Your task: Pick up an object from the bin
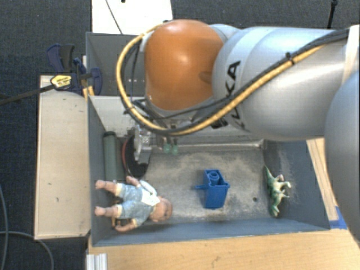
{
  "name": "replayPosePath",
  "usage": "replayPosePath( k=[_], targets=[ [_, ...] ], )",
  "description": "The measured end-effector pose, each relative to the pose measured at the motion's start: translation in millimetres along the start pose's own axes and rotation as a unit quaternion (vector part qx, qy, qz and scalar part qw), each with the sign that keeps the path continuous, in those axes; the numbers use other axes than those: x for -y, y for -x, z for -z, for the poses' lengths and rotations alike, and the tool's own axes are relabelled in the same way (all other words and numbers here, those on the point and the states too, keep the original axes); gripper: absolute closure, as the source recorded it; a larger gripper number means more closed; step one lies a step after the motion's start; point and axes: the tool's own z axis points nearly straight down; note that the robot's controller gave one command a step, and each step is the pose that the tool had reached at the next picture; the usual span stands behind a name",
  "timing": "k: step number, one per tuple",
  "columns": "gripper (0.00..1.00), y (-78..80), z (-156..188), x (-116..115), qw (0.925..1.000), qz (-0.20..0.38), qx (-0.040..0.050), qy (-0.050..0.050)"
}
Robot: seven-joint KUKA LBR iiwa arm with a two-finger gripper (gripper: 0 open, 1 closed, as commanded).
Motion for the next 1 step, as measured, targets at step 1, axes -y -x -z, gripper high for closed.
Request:
replayPosePath(
  k=[1],
  targets=[
    [1.0, -7.7, -43.8, 1.9, 1.0, -0.005, 0.0014, 0.001]
  ],
)
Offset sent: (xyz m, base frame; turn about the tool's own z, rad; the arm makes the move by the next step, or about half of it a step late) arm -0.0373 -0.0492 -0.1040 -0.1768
